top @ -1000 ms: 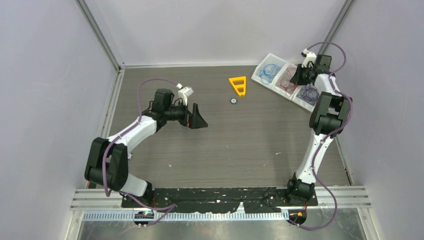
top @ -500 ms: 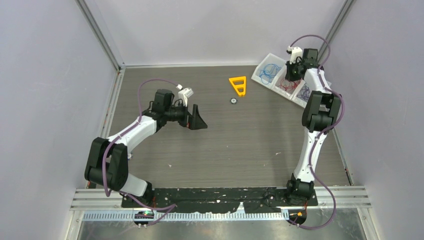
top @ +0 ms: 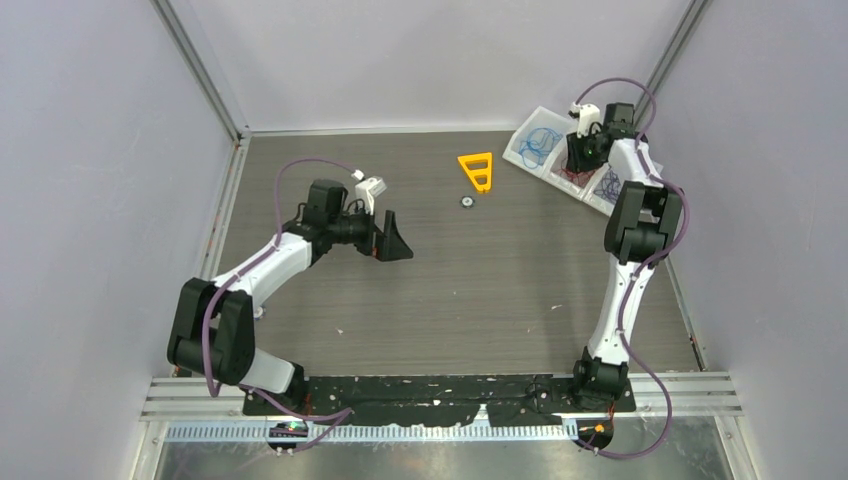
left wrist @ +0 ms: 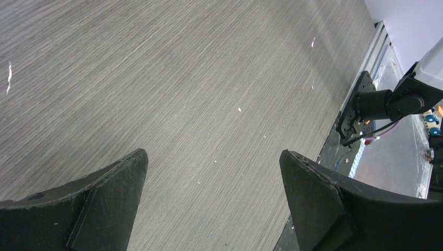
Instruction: Untangle the cables
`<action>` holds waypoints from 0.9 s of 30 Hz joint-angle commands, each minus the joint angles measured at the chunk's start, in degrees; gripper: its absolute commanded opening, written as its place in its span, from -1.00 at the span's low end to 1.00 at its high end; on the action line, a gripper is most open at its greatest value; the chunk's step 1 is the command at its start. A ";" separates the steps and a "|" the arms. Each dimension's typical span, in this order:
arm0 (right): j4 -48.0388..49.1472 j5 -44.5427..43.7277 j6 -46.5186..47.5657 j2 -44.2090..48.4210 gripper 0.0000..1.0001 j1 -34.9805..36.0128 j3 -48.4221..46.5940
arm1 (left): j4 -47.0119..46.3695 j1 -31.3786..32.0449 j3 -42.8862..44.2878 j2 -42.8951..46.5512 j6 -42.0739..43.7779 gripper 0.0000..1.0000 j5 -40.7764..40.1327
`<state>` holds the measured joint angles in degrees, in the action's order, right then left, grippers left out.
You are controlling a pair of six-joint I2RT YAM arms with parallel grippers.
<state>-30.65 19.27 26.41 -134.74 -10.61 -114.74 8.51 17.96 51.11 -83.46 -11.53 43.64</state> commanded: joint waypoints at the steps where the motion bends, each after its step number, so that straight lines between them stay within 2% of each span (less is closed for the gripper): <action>1: -0.15 3.28 0.60 9.26 -0.21 -0.02 0.75 | -1.83 -0.24 -1.19 2.81 0.42 0.99 -0.37; 6: -2.15 2.75 1.70 11.86 -0.03 0.02 0.62 | -2.33 -0.29 -2.32 3.81 0.37 0.99 -0.66; 10: -4.18 2.66 2.59 13.30 0.01 -0.14 0.15 | -1.79 -0.36 -2.78 4.65 0.96 0.99 -0.72; 16: -7.69 6.25 1.55 17.33 0.19 -1.38 -0.05 | 1.42 -0.55 -1.97 6.77 2.37 0.99 -2.69; 19: -9.40 11.23 -1.20 22.08 0.41 -2.94 0.94 | 8.80 -1.15 2.27 7.86 5.38 0.99 -5.44; 21: -9.39 13.60 -3.18 26.59 0.62 -3.77 3.65 | 15.86 -2.38 6.02 8.42 7.71 0.99 -6.80; 23: -8.52 14.36 -4.81 31.97 0.97 -4.45 7.73 | 22.85 -4.48 9.23 9.19 10.05 0.99 -7.62; 27: -8.20 16.45 -7.64 43.85 0.91 -6.18 19.39 | 36.03 -11.38 14.94 10.48 13.73 0.99 -10.24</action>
<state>-39.00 30.89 22.74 -104.47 -15.35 -103.37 28.49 12.53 59.72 -76.01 -3.88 36.80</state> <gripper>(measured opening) 0.963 0.994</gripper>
